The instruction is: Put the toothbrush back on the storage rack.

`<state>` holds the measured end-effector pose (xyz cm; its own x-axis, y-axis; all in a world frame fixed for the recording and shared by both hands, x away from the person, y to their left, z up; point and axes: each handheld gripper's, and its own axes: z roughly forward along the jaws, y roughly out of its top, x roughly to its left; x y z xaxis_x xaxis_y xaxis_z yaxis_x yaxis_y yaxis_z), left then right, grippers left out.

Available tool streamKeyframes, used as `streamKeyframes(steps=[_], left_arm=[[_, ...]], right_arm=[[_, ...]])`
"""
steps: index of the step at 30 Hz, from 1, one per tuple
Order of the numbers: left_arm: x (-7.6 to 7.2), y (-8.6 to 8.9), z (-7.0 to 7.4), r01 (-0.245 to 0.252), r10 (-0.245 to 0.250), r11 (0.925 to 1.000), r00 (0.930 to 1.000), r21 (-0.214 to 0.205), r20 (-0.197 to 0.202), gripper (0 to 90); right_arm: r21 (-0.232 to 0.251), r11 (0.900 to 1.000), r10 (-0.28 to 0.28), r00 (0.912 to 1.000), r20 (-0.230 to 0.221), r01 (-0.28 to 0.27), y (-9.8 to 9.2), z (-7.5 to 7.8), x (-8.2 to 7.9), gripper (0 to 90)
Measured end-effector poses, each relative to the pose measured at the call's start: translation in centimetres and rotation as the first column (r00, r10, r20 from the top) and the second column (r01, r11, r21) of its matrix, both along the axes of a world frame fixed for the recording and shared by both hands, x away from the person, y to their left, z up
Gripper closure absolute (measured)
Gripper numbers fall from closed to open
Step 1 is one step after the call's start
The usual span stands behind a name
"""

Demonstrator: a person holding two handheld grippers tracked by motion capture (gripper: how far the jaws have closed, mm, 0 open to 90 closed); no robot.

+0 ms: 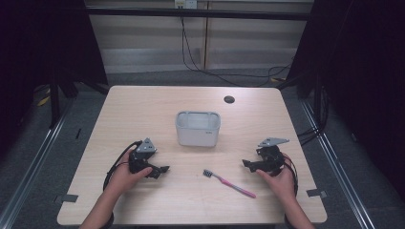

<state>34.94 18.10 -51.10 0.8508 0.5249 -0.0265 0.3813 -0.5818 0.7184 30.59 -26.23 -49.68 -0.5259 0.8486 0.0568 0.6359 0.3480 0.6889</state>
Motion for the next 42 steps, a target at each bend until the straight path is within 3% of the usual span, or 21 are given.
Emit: streamKeyframes(steps=[4,8,11,16,22,30,42], left_arm=[[0.0,0.0,0.0,0.0,0.0,1.0,1.0,0.0,0.0,8.7],[0.0,0.0,0.0,0.002,-0.002,1.0,1.0,-0.001,-0.001,8.7],[0.0,0.0,0.0,0.0,0.0,1.0,1.0,0.0,0.0,8.7],[0.0,0.0,0.0,0.002,-0.002,1.0,1.0,-0.001,-0.001,8.7],[0.0,-0.1,0.0,-0.005,0.005,0.9999,1.0,-0.011,-0.003,8.7],[0.0,-0.1,0.0,-0.005,0.005,0.9999,1.0,-0.01,-0.003,8.7],[0.0,0.0,0.0,-0.003,0.003,1.0,1.0,-0.008,-0.002,8.5]], right_arm=[[0.024,0.9991,0.035,0.9994,0.004,-0.035,0.7,1.7,-0.2,22.4],[0.032,0.9951,0.094,0.9955,-0.012,-0.094,1.7,2.5,-0.6,22.9],[0.025,0.989,0.147,0.9887,-0.032,-0.146,2.5,2.4,-0.9,22.9],[-0.002,0.9814,0.192,0.9803,-0.047,-0.192,3.5,2.5,-1.3,24.7],[0.0,0.9719,0.235,0.9696,-0.069,-0.235,4.3,2.9,-1.5,23.7],[-0.014,0.9506,0.307,0.9468,-0.096,-0.31,6.1,3.1,-1.8,27.4],[-0.005,0.9329,0.356,0.9249,-0.133,-0.36,7.8,3.1,-1.6,35.8]])
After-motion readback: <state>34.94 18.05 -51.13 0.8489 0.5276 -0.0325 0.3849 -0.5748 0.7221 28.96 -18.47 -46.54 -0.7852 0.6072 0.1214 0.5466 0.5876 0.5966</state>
